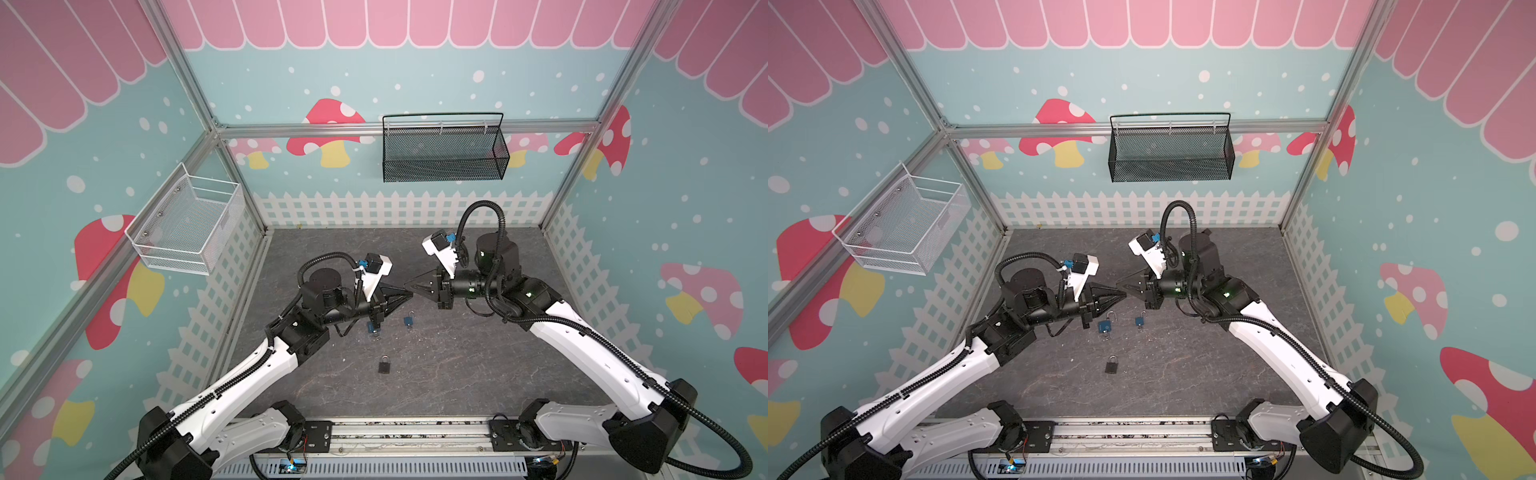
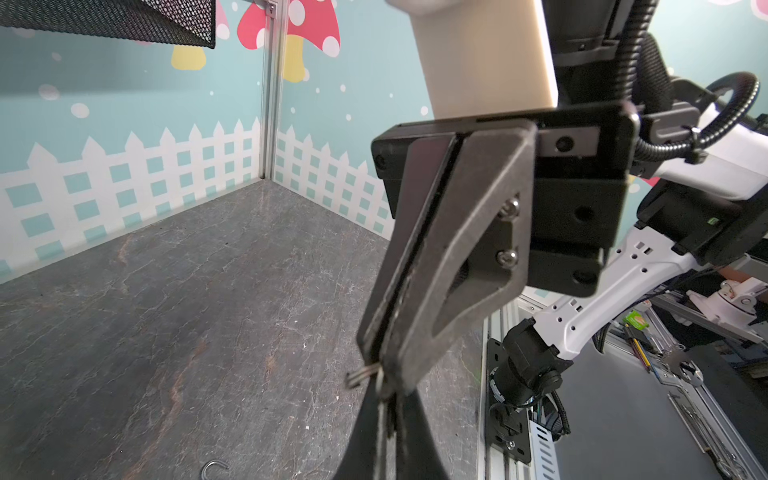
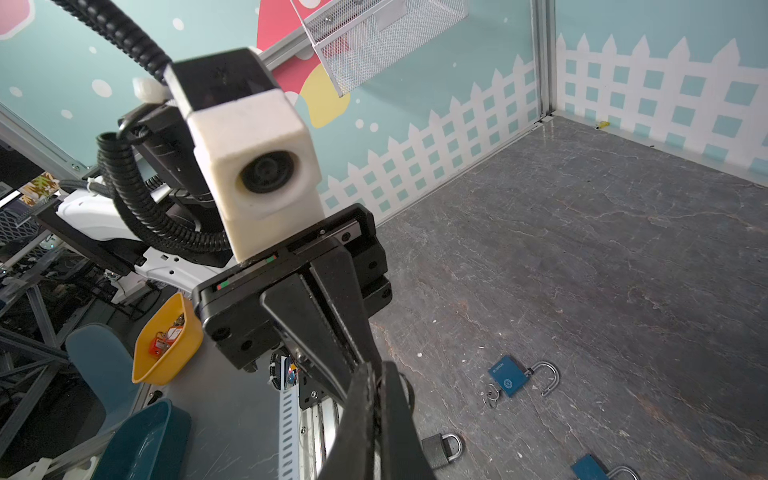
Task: Unlock with the key
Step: 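Raise the held key with the left gripper while the right gripper moves away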
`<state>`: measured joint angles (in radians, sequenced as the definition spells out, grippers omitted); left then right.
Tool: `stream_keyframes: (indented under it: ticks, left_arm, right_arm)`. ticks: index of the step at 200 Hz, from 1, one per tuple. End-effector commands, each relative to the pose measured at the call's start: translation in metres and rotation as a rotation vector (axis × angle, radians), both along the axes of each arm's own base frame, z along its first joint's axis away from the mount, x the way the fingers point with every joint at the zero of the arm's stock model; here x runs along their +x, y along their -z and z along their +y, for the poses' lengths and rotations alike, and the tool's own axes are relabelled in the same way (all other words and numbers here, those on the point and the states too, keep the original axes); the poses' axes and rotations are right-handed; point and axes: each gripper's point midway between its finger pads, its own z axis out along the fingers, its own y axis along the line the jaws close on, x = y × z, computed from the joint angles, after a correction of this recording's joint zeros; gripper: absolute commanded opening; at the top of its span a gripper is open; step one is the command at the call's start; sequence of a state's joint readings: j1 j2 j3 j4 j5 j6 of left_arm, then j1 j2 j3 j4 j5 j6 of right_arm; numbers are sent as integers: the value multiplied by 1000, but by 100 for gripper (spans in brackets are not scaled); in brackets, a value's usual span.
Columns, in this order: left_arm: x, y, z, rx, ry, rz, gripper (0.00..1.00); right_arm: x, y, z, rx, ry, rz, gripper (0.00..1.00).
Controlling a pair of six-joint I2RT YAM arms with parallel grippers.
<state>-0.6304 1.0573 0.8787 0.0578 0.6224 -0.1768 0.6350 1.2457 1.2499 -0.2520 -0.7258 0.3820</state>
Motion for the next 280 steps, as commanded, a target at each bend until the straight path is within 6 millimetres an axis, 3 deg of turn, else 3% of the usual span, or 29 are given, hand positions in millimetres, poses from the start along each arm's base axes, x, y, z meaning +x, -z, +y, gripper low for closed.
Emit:
stream_keyframes:
  ticks: [1, 62, 98, 121, 197, 240, 261, 280]
  left_arm:
    - [-7, -29, 0, -42, 21, -76, 14]
    - [-4, -16, 17, -57, -84, -31, 41]
    - [25, -26, 54, -261, -384, 140, 48]
    - [33, -31, 64, -467, -477, 285, 49]
    - [39, -36, 45, -811, -593, 509, 48]
    - [42, -38, 30, -878, -571, 549, 43]
    - [39, -50, 22, -904, -514, 516, 40]
    - [40, -53, 17, -910, -498, 518, 28]
  right_arm:
    - [9, -8, -4, 40, 77, -11, 0]
    - [33, -17, -12, 88, 225, 34, 0]
    - [53, -16, -25, 193, 396, 146, 0]
    - [60, -11, -24, 258, 432, 210, 0]
    - [61, -18, -14, 433, 423, 327, 0]
    - [54, -24, -9, 483, 390, 346, 0]
    - [52, -24, -9, 496, 391, 366, 0]
    - [51, -22, -10, 498, 399, 372, 0]
